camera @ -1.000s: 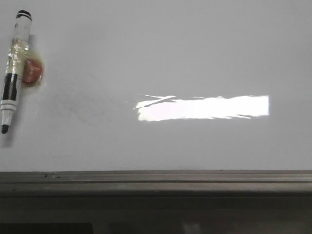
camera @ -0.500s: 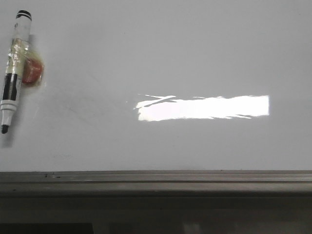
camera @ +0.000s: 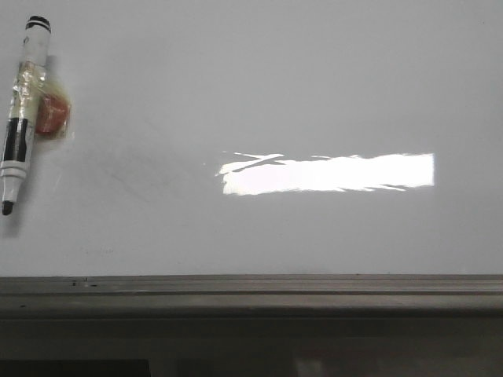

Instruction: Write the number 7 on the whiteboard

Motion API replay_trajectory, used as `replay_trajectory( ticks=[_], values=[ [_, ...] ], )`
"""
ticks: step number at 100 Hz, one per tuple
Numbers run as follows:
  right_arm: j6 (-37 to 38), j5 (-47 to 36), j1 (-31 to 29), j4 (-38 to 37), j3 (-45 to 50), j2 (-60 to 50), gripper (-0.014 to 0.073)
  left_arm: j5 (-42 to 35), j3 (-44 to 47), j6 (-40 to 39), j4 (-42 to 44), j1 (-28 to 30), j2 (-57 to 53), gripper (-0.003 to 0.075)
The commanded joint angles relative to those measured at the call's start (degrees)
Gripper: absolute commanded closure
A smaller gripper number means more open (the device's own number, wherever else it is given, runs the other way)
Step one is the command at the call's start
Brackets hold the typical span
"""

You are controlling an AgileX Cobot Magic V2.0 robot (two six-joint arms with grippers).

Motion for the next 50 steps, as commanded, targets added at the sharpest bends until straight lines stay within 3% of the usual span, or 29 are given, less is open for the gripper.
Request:
replay_trajectory(
  ticks=[1, 26, 37, 50],
  values=[
    [-0.41, -8.5, 0.04, -0.05, 1.79, -1.05, 0.0668, -5.38, 1.42, -0.49, -0.31, -0.53, -1.59, 0.0738],
    [0.0, -2.53, 0.04, -0.05, 1.79, -1.05, 0.0668, -6.72, 1.42, -0.59, -0.72, -0.53, -1.59, 0.0738],
    [3.6, 0.02, 0.04, -0.05, 1.23, -1.05, 0.0668, -7.62, 1.3, -2.44, -7.5, -0.53, -1.59, 0.0738],
    [3.61, 10.48, 0.04, -0.05, -2.82, -1.05, 0.0668, -6.03, -0.07, -3.08, -10.89, -0.53, -1.36, 0.0738]
  ],
)
